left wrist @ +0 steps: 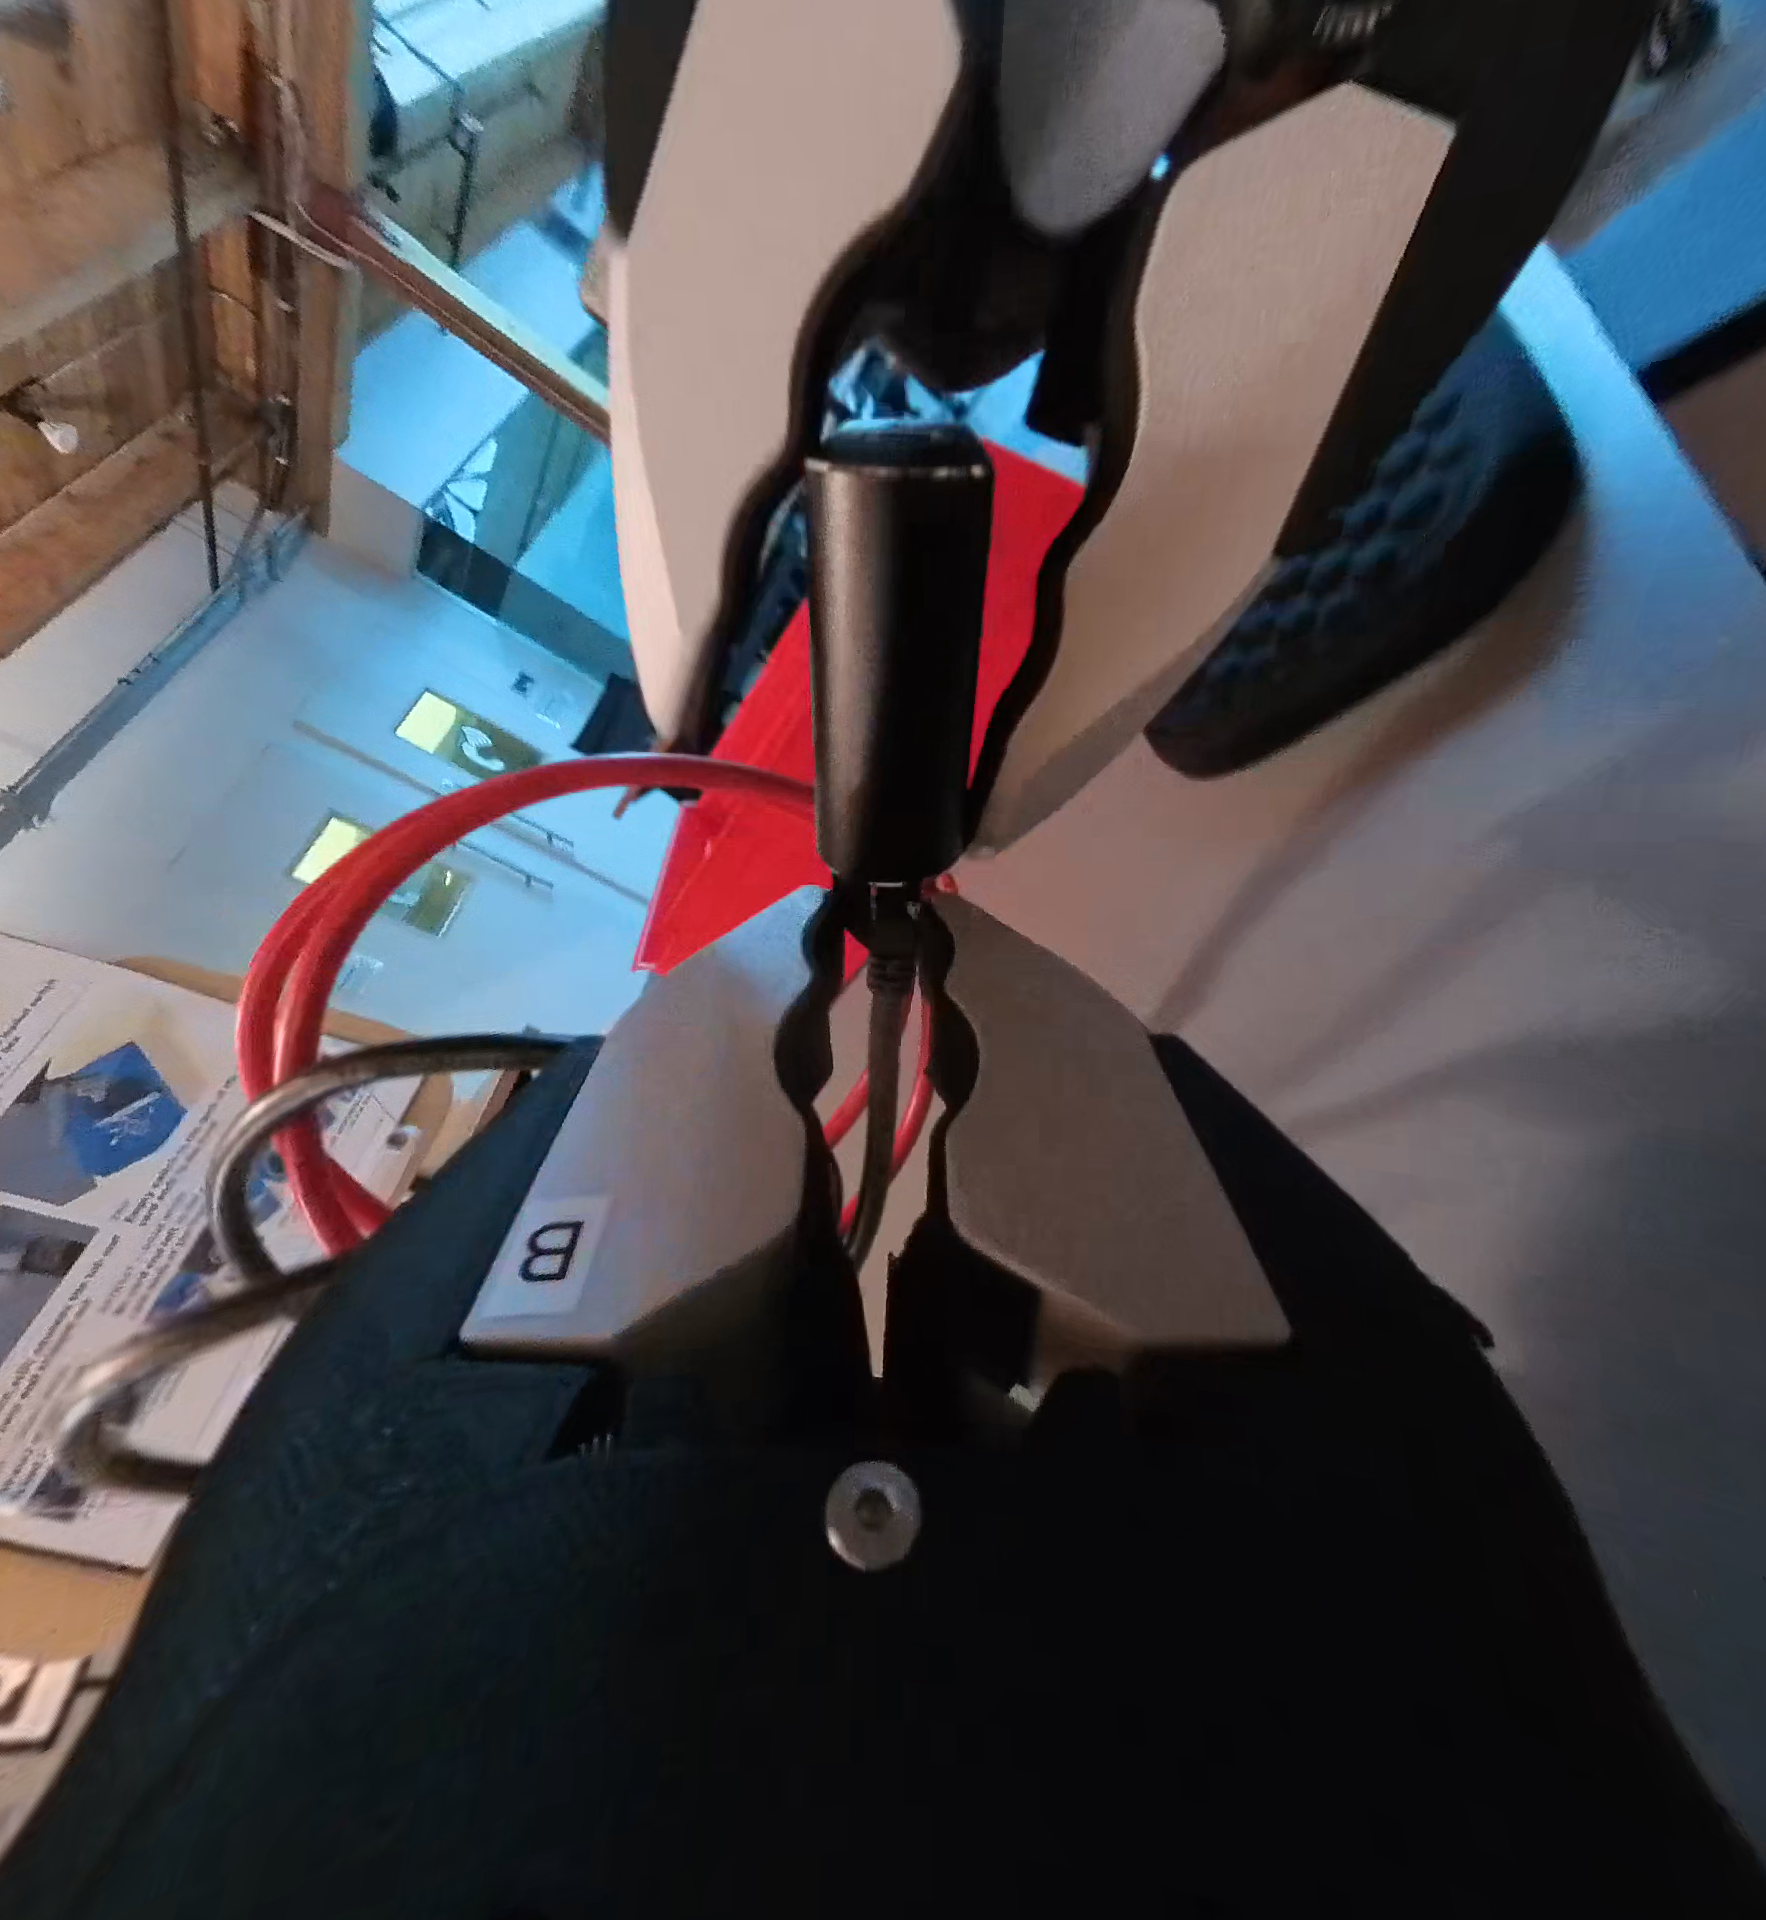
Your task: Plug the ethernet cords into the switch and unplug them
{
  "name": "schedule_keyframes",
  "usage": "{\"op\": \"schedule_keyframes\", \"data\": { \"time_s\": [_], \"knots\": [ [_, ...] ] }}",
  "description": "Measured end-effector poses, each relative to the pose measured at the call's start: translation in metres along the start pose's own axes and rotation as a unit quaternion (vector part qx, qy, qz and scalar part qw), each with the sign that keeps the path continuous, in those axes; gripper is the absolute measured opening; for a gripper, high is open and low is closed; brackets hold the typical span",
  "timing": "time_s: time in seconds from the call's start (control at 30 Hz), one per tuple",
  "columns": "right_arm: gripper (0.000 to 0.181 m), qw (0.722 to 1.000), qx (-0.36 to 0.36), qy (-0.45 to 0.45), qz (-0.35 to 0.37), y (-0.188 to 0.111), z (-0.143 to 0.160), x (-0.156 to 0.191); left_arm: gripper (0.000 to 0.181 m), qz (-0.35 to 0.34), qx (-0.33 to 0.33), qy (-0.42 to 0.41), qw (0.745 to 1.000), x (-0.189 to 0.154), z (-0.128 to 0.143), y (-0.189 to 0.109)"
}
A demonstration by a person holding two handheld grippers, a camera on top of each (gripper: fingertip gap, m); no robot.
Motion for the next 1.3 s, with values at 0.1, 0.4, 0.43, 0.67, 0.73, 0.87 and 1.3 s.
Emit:
{"op": "schedule_keyframes", "data": {
  "time_s": [0.1, 0.4, 0.43, 0.67, 0.73, 0.87, 1.3],
  "knots": [
    [0.055, 0.993, -0.102, 0.053, 0.029, -0.024, 0.001, -0.018, 0.013, -0.013, -0.062, -0.025, 0.998, 0.008, -0.006, -0.011],
    [0.057, 0.883, -0.414, 0.221, -0.008, -0.033, 0.010, -0.016, 0.013, 0.048, -0.216, -0.135, 0.966, 0.012, -0.024, -0.026],
    [0.046, 0.886, -0.411, 0.213, -0.007, -0.029, 0.006, -0.016, 0.013, 0.054, -0.220, -0.135, 0.965, 0.010, -0.025, -0.026],
    [0.028, 0.955, -0.280, 0.091, 0.032, -0.020, -0.003, -0.023, 0.032, 0.024, -0.184, -0.172, 0.967, 0.021, -0.012, -0.036],
    [0.027, 0.984, -0.166, -0.011, 0.068, -0.012, 0.003, -0.014, 0.042, 0.001, -0.161, -0.221, 0.962, 0.033, 0.002, -0.048],
    [0.027, 0.984, 0.012, -0.163, 0.074, 0.011, 0.026, 0.021, 0.040, -0.148, -0.185, -0.279, 0.931, 0.066, 0.018, -0.092],
    [0.025, 0.989, 0.070, -0.106, -0.081, 0.041, 0.057, 0.082, 0.040, -0.335, 0.167, -0.311, 0.874, 0.112, 0.064, -0.219]
  ]
}}
Point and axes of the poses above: each gripper's, where its closed fingertips meet, y out along the fingers, z out of its underside, x = y × z across the jaws, the point moved 7 cm from there along -y, back along the fingers, and after that the axes turned 1 degree about -x, right-handed, at the moved point
